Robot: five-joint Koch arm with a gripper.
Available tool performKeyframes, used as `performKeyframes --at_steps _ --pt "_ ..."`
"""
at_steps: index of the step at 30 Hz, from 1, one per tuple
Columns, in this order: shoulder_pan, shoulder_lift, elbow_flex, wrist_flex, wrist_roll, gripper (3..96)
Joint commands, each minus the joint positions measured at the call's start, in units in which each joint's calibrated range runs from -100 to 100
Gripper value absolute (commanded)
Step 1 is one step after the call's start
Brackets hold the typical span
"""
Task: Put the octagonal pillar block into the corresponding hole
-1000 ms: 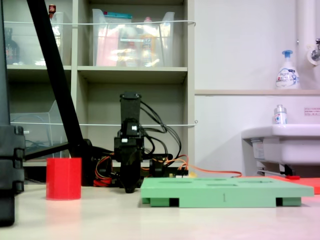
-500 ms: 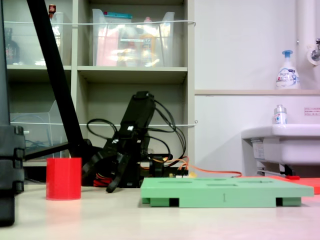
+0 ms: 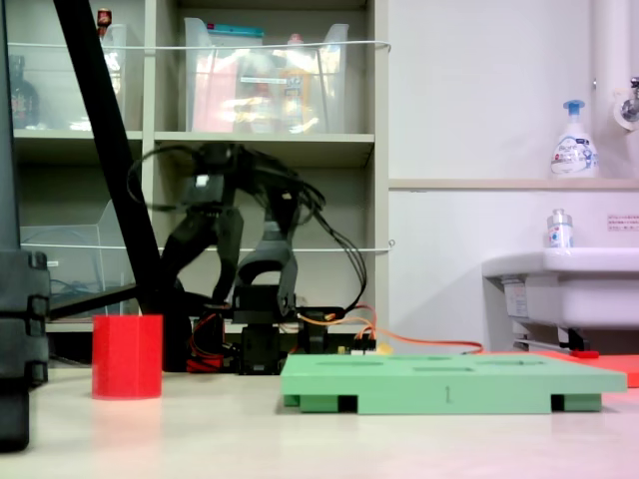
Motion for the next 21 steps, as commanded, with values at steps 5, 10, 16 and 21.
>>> performKeyframes --at_steps 5,10,16,21 --pt "0.59 21.61 20.22 -13.02 -0.78 45.3" --pt "0.88 32.50 28.49 -13.02 -1.22 63.8" --pt "0.88 44.51 35.37 -13.02 -1.51 89.5" --pt "0.88 50.24 37.37 -9.84 -1.66 89.5"
